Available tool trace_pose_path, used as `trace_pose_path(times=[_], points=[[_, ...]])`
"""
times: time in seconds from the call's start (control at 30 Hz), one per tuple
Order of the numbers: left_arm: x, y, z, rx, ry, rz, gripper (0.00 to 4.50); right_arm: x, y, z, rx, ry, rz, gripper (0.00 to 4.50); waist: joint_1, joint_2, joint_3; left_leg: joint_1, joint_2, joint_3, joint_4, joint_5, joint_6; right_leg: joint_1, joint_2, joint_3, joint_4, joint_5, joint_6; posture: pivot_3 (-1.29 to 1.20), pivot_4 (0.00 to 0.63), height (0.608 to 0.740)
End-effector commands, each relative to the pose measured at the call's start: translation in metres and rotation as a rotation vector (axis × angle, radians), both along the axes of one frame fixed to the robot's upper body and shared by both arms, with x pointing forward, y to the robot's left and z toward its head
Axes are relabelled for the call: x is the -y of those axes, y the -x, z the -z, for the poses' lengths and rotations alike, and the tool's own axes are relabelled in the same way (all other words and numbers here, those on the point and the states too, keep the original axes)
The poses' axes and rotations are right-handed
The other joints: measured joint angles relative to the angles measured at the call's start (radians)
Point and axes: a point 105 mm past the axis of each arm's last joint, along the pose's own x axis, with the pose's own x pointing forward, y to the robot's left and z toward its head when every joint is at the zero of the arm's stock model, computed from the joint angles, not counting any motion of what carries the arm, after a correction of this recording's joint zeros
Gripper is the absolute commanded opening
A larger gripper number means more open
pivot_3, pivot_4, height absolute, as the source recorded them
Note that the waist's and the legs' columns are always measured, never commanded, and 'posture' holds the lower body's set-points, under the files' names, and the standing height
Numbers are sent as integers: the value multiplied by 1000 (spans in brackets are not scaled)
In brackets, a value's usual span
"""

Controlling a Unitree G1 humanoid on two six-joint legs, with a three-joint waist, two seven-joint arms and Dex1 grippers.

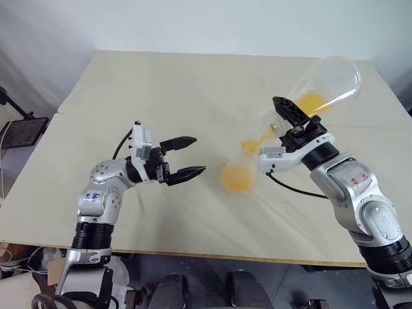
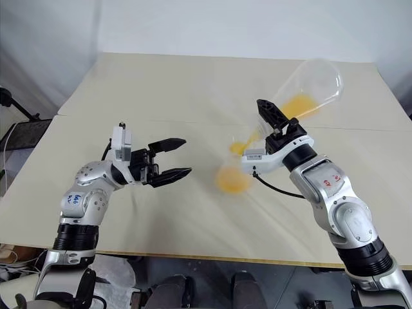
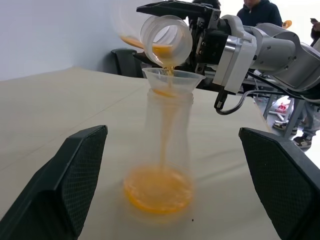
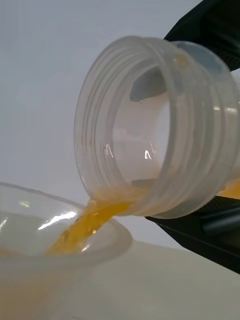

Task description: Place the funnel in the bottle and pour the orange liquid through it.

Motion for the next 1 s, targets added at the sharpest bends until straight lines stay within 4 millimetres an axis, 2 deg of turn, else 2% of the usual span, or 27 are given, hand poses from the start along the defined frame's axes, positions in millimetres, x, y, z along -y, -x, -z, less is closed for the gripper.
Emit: trace_pose_path(times=[0.03, 1.0], points=[[1, 5, -9, 41, 22, 14, 4500, 4, 4, -19, 81, -3, 12, 2492, 0, 0, 0, 0, 0, 0, 0, 0, 0, 0, 0, 0, 0, 0, 0, 0, 150, 740], [5, 5, -8, 38, 32, 17, 4500, 6, 3, -20, 112, 7, 14, 2492, 0, 0, 0, 0, 0, 0, 0, 0, 0, 0, 0, 0, 0, 0, 0, 0, 150, 740]])
